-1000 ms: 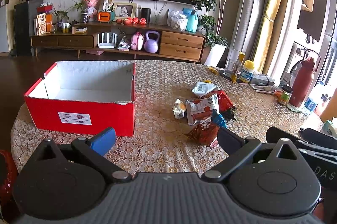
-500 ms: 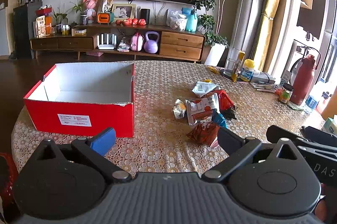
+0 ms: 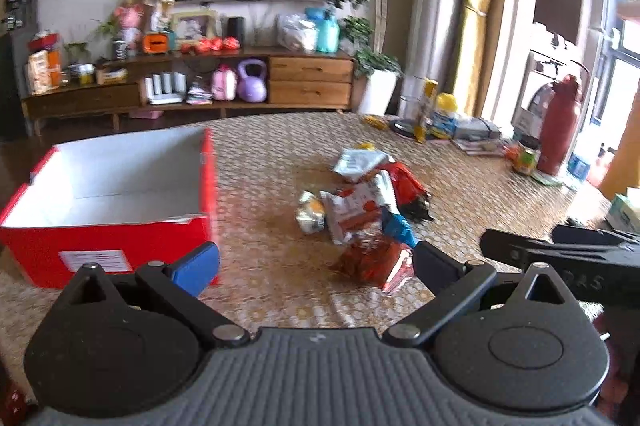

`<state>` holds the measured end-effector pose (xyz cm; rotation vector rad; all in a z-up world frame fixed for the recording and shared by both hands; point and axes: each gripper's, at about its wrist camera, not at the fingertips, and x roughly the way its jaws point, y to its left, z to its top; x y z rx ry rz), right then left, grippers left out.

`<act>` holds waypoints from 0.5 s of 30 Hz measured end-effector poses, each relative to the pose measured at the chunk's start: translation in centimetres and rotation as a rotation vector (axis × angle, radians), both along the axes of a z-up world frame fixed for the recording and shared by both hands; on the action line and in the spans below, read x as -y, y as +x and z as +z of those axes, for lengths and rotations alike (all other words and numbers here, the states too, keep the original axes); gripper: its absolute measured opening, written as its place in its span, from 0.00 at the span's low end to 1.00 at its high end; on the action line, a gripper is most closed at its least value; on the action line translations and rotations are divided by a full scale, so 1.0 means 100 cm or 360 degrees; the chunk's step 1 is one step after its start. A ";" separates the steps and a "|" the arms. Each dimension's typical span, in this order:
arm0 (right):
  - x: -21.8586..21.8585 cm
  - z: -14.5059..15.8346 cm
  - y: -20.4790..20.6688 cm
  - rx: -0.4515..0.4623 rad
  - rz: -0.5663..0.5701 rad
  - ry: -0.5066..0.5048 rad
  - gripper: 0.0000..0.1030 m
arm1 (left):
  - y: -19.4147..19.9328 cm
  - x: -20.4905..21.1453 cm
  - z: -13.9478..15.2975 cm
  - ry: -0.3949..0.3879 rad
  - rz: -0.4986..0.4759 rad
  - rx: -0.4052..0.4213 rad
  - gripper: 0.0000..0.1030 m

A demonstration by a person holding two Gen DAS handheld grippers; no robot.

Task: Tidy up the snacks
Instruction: 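Grasp the copper foil packet with the left tool while the right tool grasps the blue packet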

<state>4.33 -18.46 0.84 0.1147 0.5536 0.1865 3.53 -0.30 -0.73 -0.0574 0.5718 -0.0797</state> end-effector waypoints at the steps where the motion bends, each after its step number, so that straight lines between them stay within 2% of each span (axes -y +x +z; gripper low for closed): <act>1: 0.003 -0.003 0.008 -0.0028 0.0002 -0.0005 0.95 | 0.007 0.003 -0.004 0.0010 -0.0027 -0.0003 1.00; 4: 0.009 -0.014 0.037 -0.0131 0.0012 -0.0029 0.92 | 0.030 0.015 -0.018 0.0046 -0.0099 -0.0047 1.00; 7: 0.014 -0.023 0.063 -0.0232 0.0034 -0.0012 0.86 | 0.056 0.023 -0.034 -0.0016 -0.0139 -0.0153 1.00; 10: 0.014 -0.028 0.090 -0.0326 0.0079 0.0023 0.84 | 0.077 0.033 -0.051 -0.0044 -0.0150 -0.0256 1.00; 15: 0.002 -0.031 0.128 -0.0467 0.0183 0.0045 0.81 | 0.101 0.051 -0.075 -0.0050 -0.0208 -0.0337 1.00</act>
